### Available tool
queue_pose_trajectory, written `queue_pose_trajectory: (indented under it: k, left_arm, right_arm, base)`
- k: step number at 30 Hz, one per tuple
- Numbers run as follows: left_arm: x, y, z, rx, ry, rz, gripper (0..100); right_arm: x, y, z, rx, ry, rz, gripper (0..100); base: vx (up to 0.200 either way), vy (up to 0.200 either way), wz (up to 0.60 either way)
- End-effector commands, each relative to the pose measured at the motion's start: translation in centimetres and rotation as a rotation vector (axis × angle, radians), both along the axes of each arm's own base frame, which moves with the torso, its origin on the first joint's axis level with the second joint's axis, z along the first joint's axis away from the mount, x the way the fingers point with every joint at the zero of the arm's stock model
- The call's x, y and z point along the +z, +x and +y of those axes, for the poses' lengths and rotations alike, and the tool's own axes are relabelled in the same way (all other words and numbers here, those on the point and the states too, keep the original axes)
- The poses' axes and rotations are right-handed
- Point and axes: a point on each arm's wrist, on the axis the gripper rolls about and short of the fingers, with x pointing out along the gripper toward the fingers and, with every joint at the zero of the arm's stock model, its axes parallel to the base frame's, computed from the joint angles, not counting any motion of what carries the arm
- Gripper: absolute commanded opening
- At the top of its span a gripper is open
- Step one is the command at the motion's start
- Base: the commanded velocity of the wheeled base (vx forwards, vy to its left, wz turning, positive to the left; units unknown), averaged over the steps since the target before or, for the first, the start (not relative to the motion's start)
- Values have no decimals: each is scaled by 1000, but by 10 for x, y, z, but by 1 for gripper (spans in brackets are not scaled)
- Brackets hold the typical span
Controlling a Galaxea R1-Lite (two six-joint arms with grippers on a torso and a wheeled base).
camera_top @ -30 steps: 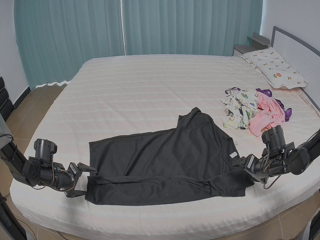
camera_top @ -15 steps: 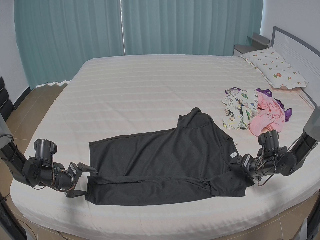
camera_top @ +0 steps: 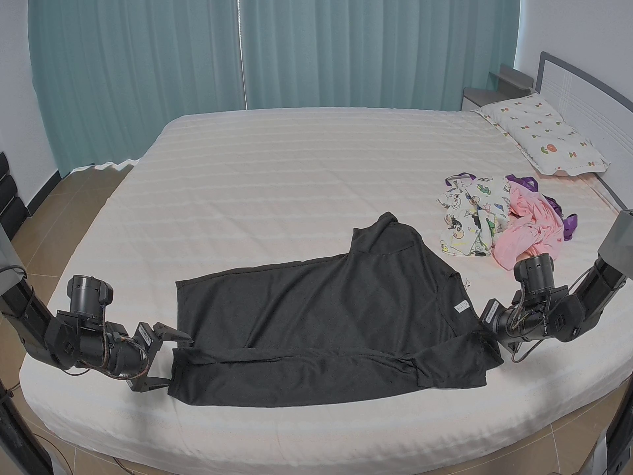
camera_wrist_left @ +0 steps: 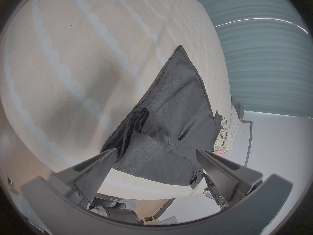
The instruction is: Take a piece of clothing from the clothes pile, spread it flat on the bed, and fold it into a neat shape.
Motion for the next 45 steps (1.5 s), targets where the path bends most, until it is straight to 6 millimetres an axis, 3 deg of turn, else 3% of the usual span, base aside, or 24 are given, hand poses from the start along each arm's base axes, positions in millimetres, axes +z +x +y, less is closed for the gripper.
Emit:
queue_pose_trajectory:
  k: [1,26,31,36,41,45]
  left_arm:
    - [0,0,0,-1,0,1,100]
    - [1,3,1,12,0,-6,100]
    - [10,12,9,39,10,-63,100]
    - [22,34,7,34,29,-141,100]
    - [2,47,-11,-52,53,-98,100]
    - [-11,44,-12,-90,146,-83,100]
  right_arm:
    - [3,2,-10,-39,14,-12,0]
    - [8,11,-24,14,154,-138,0]
    - [8,10,-22,36,169,-159,0]
    - [7,6,-23,34,180,-185,0]
    - [-2,-5,-27,45,189,-182,0]
    - [-2,-6,-28,44,190,-216,0]
  base:
    - [0,0,0]
    - [0,0,0]
    - [0,0,0]
    - [0,0,0]
    - [0,0,0]
    - [0,0,0]
